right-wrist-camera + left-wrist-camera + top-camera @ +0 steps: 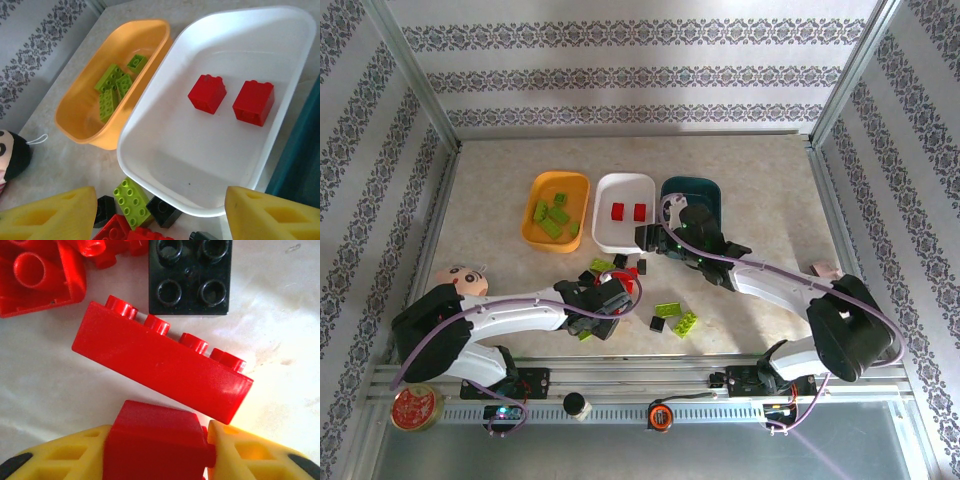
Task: Sort the legos into containers by color
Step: Pick up the lego from the middle-left of the table, then place the lego in the container.
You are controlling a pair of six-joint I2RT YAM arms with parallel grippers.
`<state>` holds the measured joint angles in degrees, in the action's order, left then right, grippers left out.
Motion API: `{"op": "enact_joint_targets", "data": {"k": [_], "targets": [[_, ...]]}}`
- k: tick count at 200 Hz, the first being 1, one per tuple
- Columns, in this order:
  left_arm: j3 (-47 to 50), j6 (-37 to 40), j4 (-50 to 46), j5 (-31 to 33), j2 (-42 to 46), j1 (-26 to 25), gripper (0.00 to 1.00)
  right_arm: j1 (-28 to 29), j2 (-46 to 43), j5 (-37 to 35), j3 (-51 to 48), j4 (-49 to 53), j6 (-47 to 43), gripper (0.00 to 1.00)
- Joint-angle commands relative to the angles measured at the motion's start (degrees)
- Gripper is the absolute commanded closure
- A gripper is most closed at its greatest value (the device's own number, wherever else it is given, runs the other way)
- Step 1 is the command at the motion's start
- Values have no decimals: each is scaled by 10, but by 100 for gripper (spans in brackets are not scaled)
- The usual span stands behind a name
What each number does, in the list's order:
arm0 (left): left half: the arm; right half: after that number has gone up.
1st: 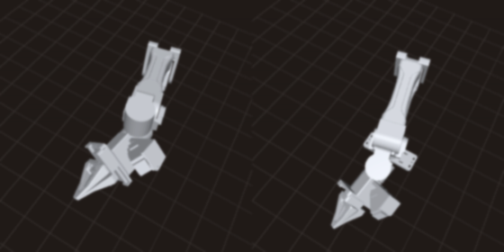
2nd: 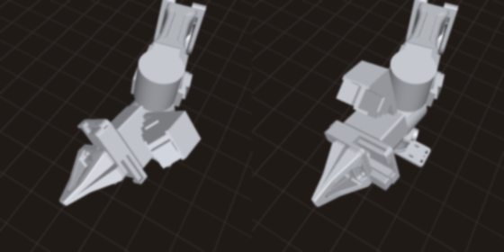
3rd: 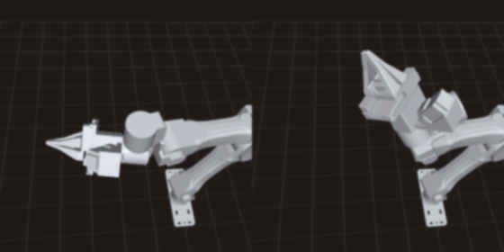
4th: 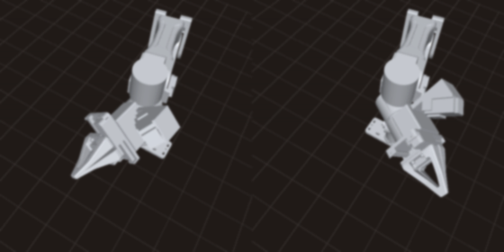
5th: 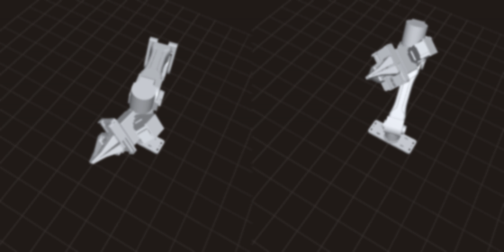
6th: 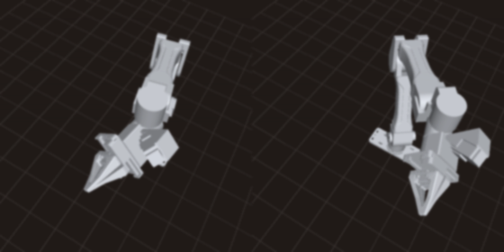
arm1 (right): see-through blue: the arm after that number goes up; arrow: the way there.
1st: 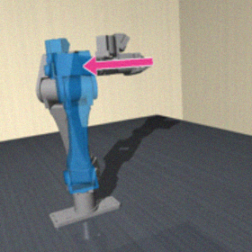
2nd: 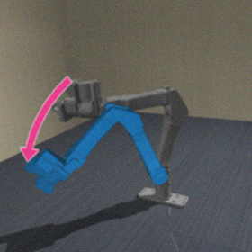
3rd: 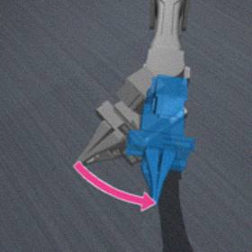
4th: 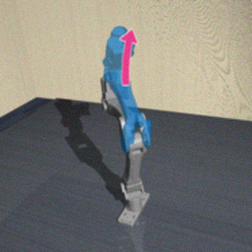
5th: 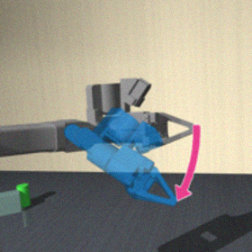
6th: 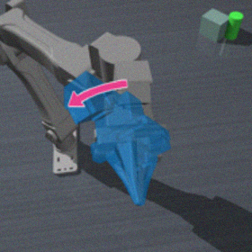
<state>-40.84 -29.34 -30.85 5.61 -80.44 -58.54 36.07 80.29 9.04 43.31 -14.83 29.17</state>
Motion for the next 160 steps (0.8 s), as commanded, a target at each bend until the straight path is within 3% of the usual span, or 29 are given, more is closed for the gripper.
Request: {"op": "enact_joint_targets", "data": {"k": [1, 31, 60, 104, 160], "targets": [[-16, 1, -14, 1, 41, -8, 55, -11, -25, -9, -16, -6, 12, 32], [-64, 23, 1, 4, 106, 34, 55, -19, -50, -12, -34, -2, 15, 31], [-109, 46, 74, -66, 91, 151, 55, -22, -75, -19, -56, 7, 17, 31], [-234, 57, 155, -98, -83, 254, 56, -26, -113, -26, -95, 27, 22, 31], [-392, 47, 149, -123, -272, 291, 56, -23, -171, -4, -136, 78, 15, 31]]}}
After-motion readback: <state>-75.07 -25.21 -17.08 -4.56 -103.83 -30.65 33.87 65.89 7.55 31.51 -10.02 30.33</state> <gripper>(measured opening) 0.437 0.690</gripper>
